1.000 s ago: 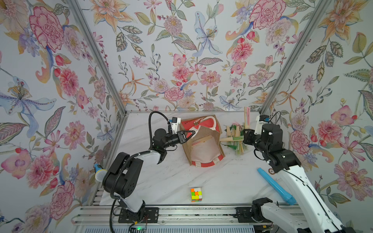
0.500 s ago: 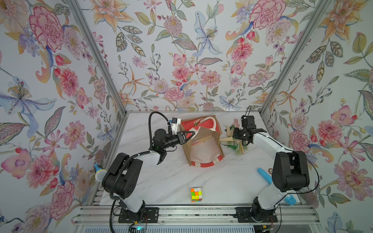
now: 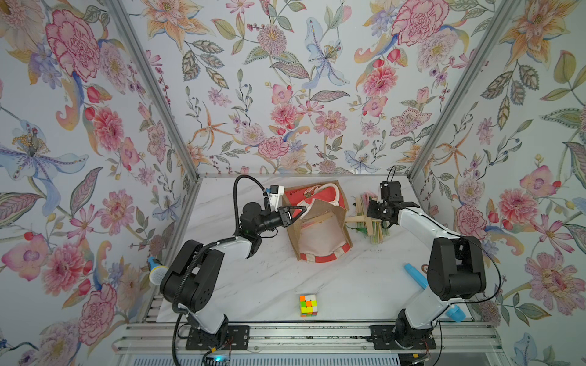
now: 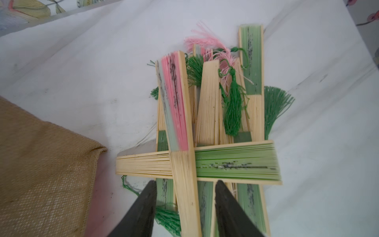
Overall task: Take out the folding fans from the tote bags
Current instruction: Place the folding fan at the center of the board, then pick up the folding fan from the canvas bag.
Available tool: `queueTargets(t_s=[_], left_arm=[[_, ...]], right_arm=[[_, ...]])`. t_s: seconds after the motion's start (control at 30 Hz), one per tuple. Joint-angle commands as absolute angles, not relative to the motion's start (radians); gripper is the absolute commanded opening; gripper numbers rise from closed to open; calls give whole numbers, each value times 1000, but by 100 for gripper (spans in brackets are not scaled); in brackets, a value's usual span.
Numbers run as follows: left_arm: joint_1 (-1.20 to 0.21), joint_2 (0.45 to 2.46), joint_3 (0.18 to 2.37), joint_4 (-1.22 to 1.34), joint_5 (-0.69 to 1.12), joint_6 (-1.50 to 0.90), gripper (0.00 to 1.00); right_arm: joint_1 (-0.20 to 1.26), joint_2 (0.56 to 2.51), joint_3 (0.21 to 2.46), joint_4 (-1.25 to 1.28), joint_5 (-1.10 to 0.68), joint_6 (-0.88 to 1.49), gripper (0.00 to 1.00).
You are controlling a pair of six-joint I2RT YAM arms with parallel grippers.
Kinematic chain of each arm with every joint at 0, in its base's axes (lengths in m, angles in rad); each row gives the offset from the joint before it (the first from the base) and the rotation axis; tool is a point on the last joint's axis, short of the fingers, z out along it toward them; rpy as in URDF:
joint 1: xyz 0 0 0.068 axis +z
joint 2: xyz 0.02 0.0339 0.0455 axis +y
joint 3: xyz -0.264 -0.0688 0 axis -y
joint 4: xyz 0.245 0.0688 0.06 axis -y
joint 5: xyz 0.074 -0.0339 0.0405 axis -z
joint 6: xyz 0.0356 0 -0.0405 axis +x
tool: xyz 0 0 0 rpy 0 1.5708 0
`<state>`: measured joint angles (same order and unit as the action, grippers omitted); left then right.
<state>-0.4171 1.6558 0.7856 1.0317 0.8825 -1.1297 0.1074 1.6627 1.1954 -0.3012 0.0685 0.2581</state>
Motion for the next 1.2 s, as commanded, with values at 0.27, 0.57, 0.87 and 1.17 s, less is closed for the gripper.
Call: queueTargets(t_s=[0.27, 0.57, 0.87, 1.17], left_arm=[[-408, 1643, 778, 1039, 873, -1129, 0], [-408, 1654, 788, 1038, 872, -1134, 0], [-410, 1655, 787, 1035, 867, -1134, 0], [-410, 1650, 790, 1016, 867, -1124, 0]], right_arm=[[94, 1267, 1046, -286, -334, 227, 58], [192, 982, 802, -149, -682, 337, 59], [501, 874, 655, -64, -463, 357, 58], [832, 957, 535, 119, 89, 374, 57]])
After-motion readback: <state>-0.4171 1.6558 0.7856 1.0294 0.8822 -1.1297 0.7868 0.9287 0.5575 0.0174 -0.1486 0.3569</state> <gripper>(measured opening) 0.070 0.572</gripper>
